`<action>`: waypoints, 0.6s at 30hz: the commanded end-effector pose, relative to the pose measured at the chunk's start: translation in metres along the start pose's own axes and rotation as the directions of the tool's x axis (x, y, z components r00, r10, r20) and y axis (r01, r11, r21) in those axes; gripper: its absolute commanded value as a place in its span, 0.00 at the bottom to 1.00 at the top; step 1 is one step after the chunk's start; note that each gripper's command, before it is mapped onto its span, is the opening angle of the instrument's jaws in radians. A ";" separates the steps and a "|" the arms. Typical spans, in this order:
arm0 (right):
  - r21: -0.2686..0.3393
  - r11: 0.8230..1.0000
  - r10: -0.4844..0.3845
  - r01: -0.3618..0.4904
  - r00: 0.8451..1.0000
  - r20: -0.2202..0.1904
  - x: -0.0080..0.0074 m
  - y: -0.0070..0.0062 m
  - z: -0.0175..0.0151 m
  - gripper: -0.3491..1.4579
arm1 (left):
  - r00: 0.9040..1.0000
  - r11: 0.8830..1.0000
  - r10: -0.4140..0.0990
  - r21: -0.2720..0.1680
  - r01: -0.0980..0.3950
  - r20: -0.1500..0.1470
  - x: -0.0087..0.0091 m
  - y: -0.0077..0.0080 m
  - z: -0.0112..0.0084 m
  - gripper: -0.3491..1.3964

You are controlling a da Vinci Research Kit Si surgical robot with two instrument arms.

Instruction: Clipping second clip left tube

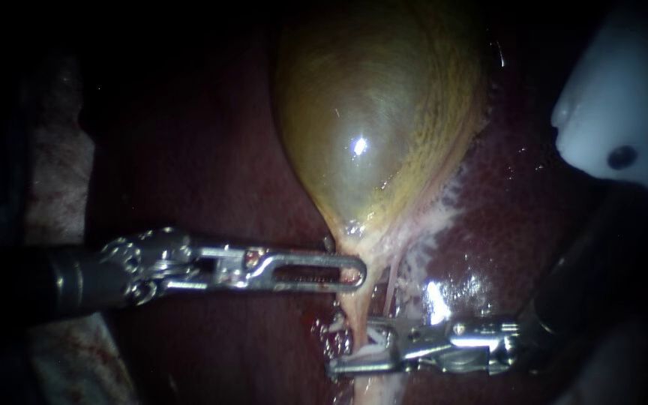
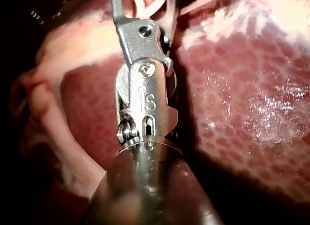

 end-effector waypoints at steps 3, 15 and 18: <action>0.003 1.000 0.002 -0.002 1.000 0.001 -0.0004 0.0002 0.0001 0.47 | 1.000 1.000 0.001 -0.002 -0.001 0.001 0.0000 0.0000 0.0000 0.00; 0.011 1.000 -0.002 0.002 1.000 0.004 -0.0007 0.0010 -0.0011 0.23 | 1.000 1.000 0.001 -0.002 -0.001 0.001 0.0000 0.0000 0.0001 0.00; 0.019 1.000 -0.005 0.005 1.000 0.006 -0.0008 0.0010 -0.0015 0.06 | 1.000 1.000 0.001 -0.002 -0.001 0.001 0.0000 0.0000 0.0001 0.00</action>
